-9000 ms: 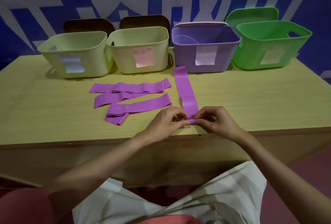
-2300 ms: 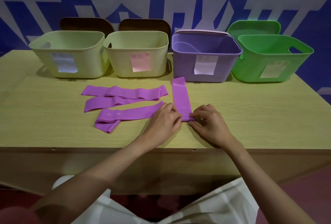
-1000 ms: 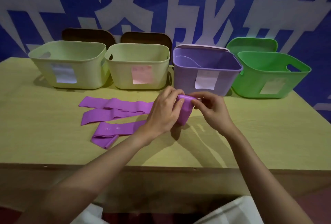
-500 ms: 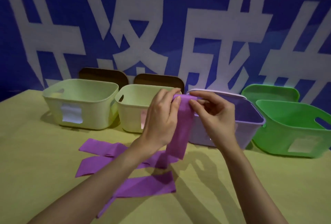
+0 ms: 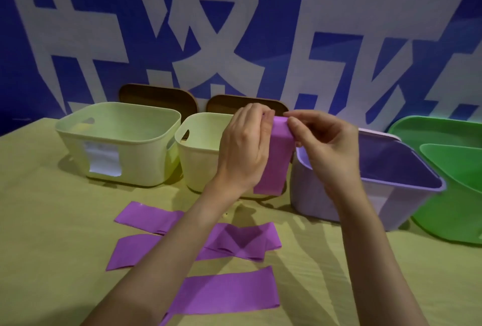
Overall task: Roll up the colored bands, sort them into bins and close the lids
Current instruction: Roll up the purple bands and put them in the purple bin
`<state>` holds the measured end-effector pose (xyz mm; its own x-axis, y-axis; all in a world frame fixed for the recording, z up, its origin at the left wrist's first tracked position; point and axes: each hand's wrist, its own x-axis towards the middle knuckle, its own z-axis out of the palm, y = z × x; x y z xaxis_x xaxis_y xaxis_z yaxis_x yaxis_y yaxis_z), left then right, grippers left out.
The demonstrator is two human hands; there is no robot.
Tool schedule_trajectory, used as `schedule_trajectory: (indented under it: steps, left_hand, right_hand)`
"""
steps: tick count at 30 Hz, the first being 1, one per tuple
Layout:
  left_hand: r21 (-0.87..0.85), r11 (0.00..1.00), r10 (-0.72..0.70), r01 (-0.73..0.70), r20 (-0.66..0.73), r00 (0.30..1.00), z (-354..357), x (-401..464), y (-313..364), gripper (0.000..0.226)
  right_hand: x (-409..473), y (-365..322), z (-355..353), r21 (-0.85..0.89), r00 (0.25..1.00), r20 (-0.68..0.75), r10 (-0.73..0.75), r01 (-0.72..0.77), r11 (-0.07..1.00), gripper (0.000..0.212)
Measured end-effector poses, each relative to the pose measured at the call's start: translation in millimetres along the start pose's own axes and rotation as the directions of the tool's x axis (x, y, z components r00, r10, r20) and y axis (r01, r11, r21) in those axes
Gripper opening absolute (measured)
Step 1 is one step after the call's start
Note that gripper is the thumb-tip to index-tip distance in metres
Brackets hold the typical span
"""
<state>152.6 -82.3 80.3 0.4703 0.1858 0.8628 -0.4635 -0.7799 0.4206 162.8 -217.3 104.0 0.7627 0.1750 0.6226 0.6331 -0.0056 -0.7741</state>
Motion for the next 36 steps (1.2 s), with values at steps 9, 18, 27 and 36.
schedule_trajectory:
  steps: [9, 18, 27, 36]
  left_hand:
    - [0.116, 0.991, 0.072, -0.070, -0.013, 0.997, -2.9, 2.2, -6.3, 0.037]
    - [-0.065, 0.975, -0.191, 0.211, 0.227, 0.955, -13.2, 9.9, -15.2, 0.045]
    - [-0.041, 0.969, -0.223, 0.242, 0.259, 0.940, -9.6, 10.8, -13.6, 0.045]
    - [0.118, 0.990, -0.090, 0.075, 0.130, 0.987, -7.6, 5.0, -12.7, 0.044]
  right_hand:
    - [-4.9, 1.9, 5.6, 0.006, 0.999, 0.000, 0.054, -0.054, 0.999, 0.014]
    - [-7.5, 2.8, 17.2, 0.036, 1.000, -0.013, -0.003, 0.004, 0.999, 0.018]
    - [-7.1, 1.5, 13.6, 0.051, 0.992, -0.034, 0.119, -0.117, 0.992, 0.015]
    - [-5.6, -2.7, 6.5, 0.066, 0.982, 0.020, 0.190, -0.191, 0.979, 0.015]
